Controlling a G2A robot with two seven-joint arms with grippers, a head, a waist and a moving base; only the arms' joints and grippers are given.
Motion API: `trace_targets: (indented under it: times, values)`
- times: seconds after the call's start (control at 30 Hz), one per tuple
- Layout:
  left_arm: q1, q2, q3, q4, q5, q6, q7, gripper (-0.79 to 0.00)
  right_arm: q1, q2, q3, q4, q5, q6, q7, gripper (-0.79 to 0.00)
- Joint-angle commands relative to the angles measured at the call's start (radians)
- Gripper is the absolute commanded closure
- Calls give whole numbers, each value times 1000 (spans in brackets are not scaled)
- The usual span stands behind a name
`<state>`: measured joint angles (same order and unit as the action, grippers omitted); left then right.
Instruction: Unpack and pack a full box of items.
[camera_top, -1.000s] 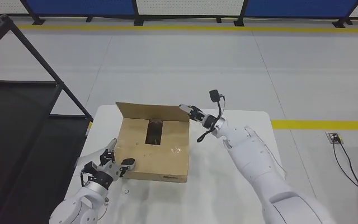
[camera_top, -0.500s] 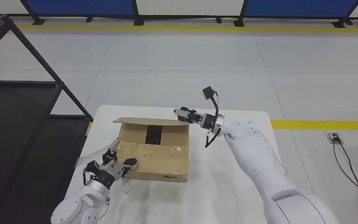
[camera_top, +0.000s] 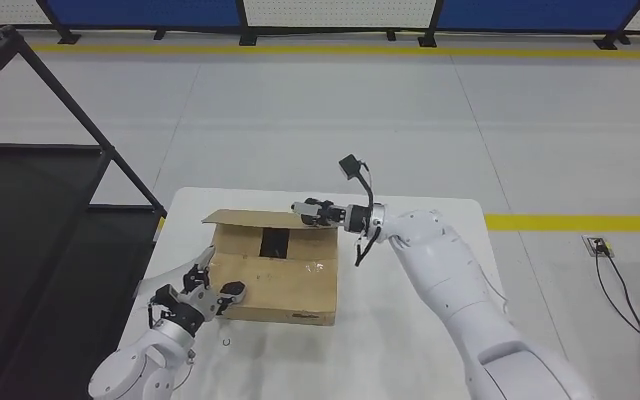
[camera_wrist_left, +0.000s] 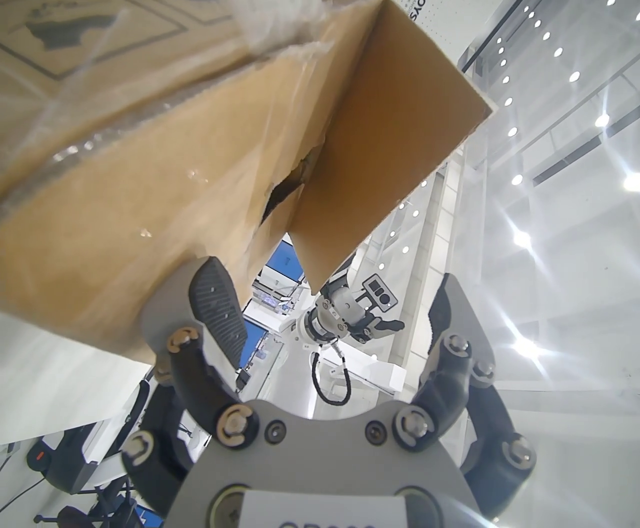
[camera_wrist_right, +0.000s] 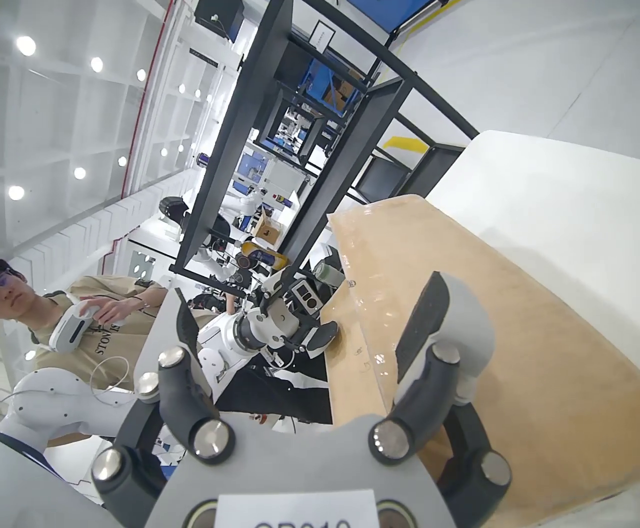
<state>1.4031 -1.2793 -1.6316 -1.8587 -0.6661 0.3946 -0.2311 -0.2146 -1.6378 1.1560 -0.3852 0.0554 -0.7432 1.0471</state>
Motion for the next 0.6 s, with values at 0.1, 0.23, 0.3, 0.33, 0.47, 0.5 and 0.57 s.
trace_targets:
  times: [0.1,0.23,0.3,0.33,0.47,0.5,0.57]
  values:
    - [3,3,-8,-1,-4,5,-9,-785,2,-11,-30,0,5,93,79,-785]
    - [12,5,-36,-18,-13,-30,-4,-785,-7,-18,-53,-2,-8,139,80,-785]
    - [25,6,-67,-25,-40,-46,2,-785,-12,-22,-62,-5,-13,151,73,-785]
    - [30,7,-87,-27,-58,-49,4,-785,-16,-23,-65,-7,-11,153,70,-785]
    - [50,10,-169,-16,-117,-58,25,-785,-29,-30,-79,-14,-12,155,55,-785]
    - [54,11,-185,-10,-128,-58,29,-785,-31,-31,-82,-17,-10,157,52,-785]
    - [65,12,-214,7,-142,-58,35,-785,-35,-34,-86,-24,-3,159,50,-785]
